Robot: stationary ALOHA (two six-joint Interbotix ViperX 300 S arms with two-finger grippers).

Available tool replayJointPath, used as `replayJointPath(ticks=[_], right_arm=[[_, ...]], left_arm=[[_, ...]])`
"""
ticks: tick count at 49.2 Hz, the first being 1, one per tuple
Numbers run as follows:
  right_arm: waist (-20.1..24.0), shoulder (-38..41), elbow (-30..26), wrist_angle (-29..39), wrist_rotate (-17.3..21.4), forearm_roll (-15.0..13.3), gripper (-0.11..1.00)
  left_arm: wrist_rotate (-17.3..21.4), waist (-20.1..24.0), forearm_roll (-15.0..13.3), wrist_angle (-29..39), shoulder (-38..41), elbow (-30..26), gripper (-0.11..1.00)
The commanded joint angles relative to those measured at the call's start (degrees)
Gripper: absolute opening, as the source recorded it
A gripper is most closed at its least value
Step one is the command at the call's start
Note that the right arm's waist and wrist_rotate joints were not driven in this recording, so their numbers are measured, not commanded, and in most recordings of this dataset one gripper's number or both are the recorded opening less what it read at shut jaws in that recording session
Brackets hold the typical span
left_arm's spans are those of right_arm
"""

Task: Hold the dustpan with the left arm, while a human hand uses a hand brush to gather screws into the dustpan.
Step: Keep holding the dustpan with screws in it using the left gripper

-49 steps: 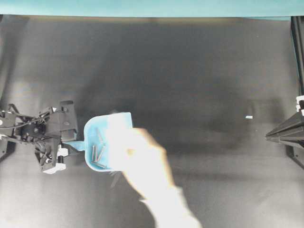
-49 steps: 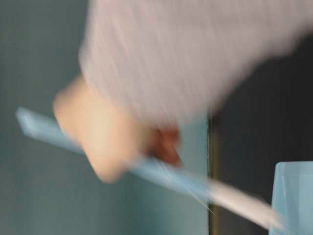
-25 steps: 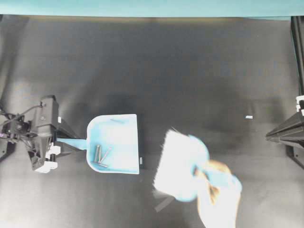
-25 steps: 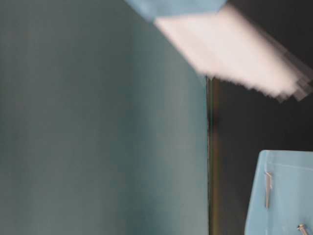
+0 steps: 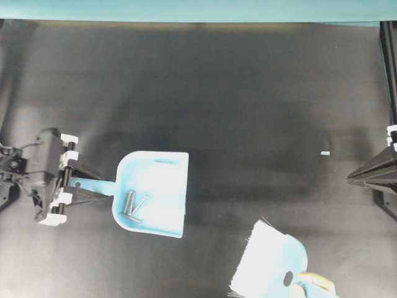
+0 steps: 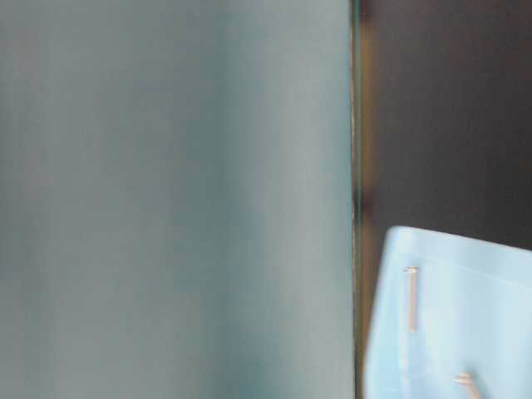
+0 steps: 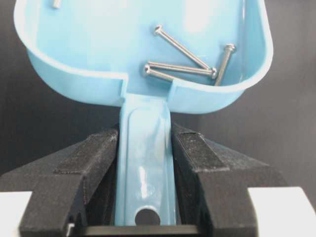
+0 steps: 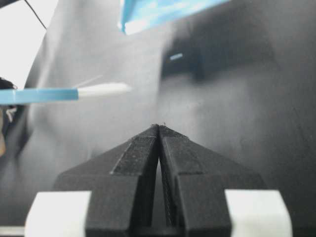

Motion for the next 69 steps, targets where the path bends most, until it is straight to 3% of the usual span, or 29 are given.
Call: replayJointPath(ticks=[1, 13, 30, 52, 69], right_arm=[[0.00, 0.26, -0.35, -0.26, 0.00, 0.00, 0.00], [0.00, 0.26, -0.35, -0.26, 0.00, 0.00, 0.00], [0.00, 0.26, -0.35, -0.26, 0.00, 0.00, 0.00], [0.00, 0.26, -0.35, -0.26, 0.00, 0.00, 0.00], [0.00, 0.26, -0.35, -0.26, 0.00, 0.00, 0.00]], left_arm=[[0.44, 0.09, 0.18, -4.22, -1.41, 0.09, 0.31], [-0.44, 0.44, 0.18, -5.71, -2.11, 0.26, 0.31], [-5.63, 0.44, 0.18, -4.66, -2.64, 0.00, 0.31], [-6.15, 2.02, 0.18, 5.19, -3.69, 0.00, 0.31], [-6.24, 2.20, 0.18, 5.19, -3.87, 0.18, 0.31]])
